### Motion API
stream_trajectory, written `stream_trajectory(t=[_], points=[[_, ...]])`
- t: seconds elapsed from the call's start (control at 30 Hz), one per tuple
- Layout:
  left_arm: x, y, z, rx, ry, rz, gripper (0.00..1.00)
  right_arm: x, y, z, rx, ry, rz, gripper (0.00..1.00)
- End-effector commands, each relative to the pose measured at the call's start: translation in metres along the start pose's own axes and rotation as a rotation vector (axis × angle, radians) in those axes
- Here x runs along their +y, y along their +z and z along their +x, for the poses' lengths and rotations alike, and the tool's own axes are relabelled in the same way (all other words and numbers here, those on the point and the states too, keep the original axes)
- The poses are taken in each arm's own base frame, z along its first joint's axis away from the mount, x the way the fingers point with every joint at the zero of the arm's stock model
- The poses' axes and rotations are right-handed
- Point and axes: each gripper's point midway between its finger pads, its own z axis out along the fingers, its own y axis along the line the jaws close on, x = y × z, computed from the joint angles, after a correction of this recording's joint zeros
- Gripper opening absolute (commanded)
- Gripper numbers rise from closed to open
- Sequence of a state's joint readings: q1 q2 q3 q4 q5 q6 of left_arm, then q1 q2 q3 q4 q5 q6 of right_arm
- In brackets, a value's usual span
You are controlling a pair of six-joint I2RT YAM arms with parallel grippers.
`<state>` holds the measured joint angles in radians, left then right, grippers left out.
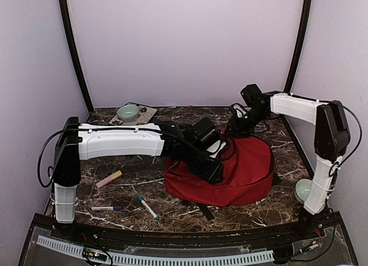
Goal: Pack the student bag
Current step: Adjust the student bag at the center of the board.
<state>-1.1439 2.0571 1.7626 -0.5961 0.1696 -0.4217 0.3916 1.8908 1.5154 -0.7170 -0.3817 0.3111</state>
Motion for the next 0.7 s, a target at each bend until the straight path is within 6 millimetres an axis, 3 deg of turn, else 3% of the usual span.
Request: stream_trajectory(t=[0.0, 0.17, 0.3, 0.53, 0.67], points=[[0.009, -0.042, -0.027, -0.119, -0.053, -0.117, 0.39, -0.003, -0.041, 0.013, -0.021, -0.045, 0.089, 0.42], [0.043, -0.07, -0.031, -0.173, -0.152, -0.289, 0.41, 0.013, -0.07, 0.038, -0.049, 0.004, 0.021, 0.46], [0.066, -0.081, -0.029, -0.186, -0.204, -0.396, 0.51, 0.039, -0.087, 0.049, -0.102, 0.04, -0.082, 0.49], [0.064, -0.077, -0.042, -0.213, -0.196, -0.376, 0.65, 0.067, -0.072, 0.051, -0.101, 0.046, -0.12, 0.52], [0.069, -0.08, -0.04, -0.208, -0.209, -0.407, 0.67, 0.059, -0.055, 0.053, -0.059, 0.027, 0.0, 0.53]])
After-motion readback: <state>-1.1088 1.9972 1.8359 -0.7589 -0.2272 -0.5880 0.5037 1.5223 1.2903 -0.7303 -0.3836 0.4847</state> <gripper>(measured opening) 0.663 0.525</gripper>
